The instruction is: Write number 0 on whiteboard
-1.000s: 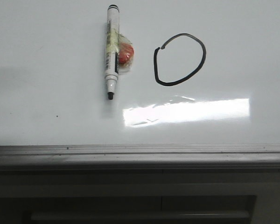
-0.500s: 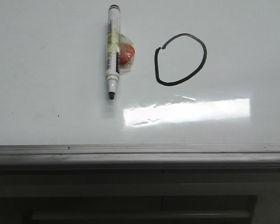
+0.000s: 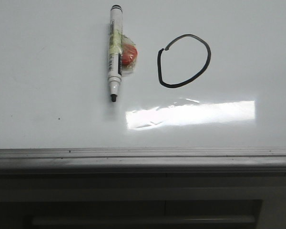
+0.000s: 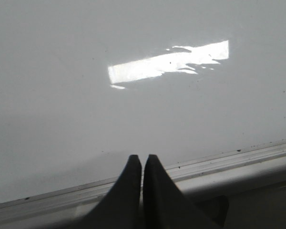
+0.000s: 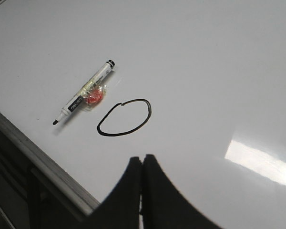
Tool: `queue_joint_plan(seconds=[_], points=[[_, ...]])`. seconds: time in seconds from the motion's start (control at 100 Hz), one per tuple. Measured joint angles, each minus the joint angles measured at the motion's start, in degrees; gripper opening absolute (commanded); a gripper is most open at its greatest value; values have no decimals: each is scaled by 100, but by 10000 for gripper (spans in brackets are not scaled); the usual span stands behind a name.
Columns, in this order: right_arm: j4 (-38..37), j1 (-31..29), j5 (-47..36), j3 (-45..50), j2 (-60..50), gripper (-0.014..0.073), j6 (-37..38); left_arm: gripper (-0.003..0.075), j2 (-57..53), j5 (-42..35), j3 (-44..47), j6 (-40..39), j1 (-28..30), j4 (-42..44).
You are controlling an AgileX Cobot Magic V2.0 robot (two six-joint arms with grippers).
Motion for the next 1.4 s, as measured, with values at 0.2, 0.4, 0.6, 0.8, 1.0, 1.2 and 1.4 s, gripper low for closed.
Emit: queue_joint_plan(seconds=[0.2, 0.4, 0.6, 0.8, 1.0, 1.2, 1.4], points=[[0, 0, 10, 0, 0, -69, 0, -20, 0, 0, 0, 0, 8, 0], [0, 0, 10, 0, 0, -69, 0, -20, 0, 0, 0, -4, 8, 0], [0, 0, 10, 0, 0, -69, 0, -20, 0, 0, 0, -4, 8, 0], [-13, 0, 184, 15, 0, -69, 0, -20, 0, 0, 0, -4, 8, 0], [-186, -200, 623, 466, 0, -69, 0, -20, 0, 0, 0, -4, 8, 0], [639, -1552, -383, 1170, 0, -69, 0, -20, 0, 0, 0, -4, 8, 0], [1541, -3240, -2082, 2204, 0, -69, 0, -20, 0, 0, 0, -4, 8, 0]])
